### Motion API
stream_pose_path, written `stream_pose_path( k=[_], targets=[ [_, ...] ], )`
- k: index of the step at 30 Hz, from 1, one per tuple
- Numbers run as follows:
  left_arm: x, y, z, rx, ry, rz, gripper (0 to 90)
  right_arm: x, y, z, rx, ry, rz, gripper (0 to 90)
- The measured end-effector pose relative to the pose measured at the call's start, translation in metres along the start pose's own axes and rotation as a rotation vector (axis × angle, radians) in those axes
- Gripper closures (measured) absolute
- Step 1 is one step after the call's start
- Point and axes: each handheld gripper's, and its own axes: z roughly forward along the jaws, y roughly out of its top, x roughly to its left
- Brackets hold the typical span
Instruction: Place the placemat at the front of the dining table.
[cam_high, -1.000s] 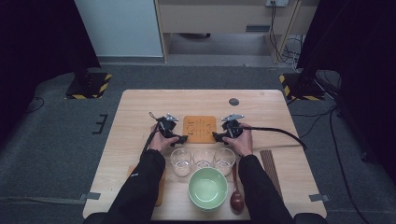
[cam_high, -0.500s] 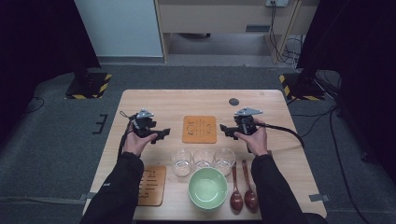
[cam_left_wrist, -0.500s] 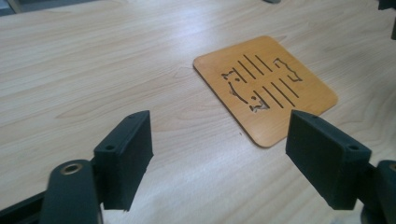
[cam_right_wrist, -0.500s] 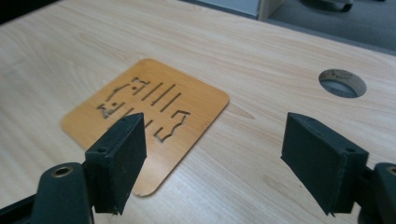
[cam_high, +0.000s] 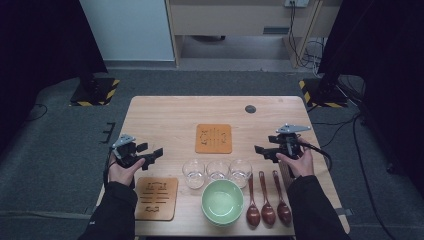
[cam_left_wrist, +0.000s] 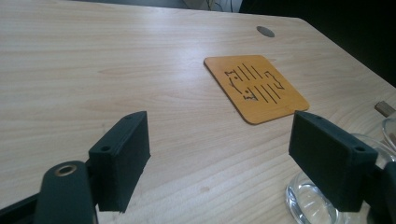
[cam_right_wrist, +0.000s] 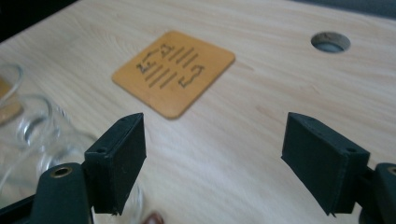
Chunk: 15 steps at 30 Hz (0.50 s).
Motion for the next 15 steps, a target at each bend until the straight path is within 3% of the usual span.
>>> stream_pose_path(
  k=[6, 9, 11, 13, 15],
  targets=[
    [0.001, -0.01, -0.012, -0.003, 0.013, -0.014, 17.6, -0.004, -0.011, -0.022, -0.002, -0.03, 0.019, 12.9],
    [0.004, -0.017, -0.019, -0.003, -0.013, -0.064, 17.8, -0.006, -0.02, -0.03, -0.069, -0.031, 0.048, 4.7],
    [0.005, -0.023, -0.024, 0.007, -0.03, -0.088, 21.9, -0.007, -0.027, -0.036, -0.081, 0.008, -0.002, 0.4],
    [0.005, -0.027, -0.027, 0.024, -0.03, -0.093, 17.0, -0.007, -0.032, -0.041, -0.084, -0.001, -0.029, 0.4],
    [0.002, -0.03, -0.029, 0.054, -0.03, -0.082, 10.5, -0.005, -0.034, -0.045, -0.095, -0.014, -0.023, 0.4]
  ],
)
